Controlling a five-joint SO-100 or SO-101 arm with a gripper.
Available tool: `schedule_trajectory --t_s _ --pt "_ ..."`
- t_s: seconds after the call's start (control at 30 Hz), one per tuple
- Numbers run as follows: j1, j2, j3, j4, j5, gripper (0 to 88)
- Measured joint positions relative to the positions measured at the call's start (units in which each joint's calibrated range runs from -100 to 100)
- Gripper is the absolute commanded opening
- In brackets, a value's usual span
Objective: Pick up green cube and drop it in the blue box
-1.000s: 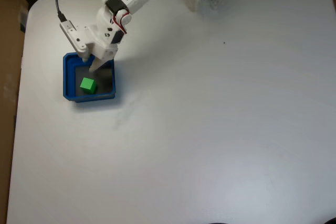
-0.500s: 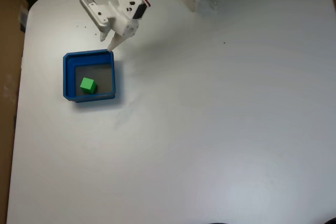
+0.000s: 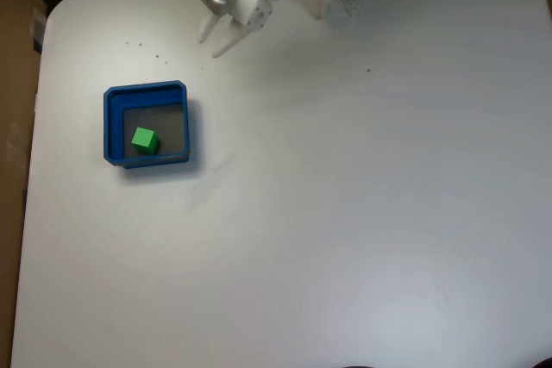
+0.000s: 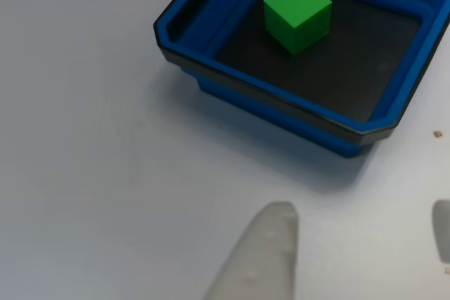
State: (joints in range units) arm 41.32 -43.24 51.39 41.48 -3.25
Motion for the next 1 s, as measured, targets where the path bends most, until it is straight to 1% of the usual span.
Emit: schedule_trajectory --t_s 0.3,0.5,0.83,1.0 --pt "-3.8 -22.0 20.4 0.0 0.1 14.2" --pt "-7.0 -33.5 31.8 0.0 0.1 14.2" --pt "-10.9 -48.9 45.1 0.0 0.1 14.2" --pt "-12.8 -53.9 48.2 0.0 0.1 14.2"
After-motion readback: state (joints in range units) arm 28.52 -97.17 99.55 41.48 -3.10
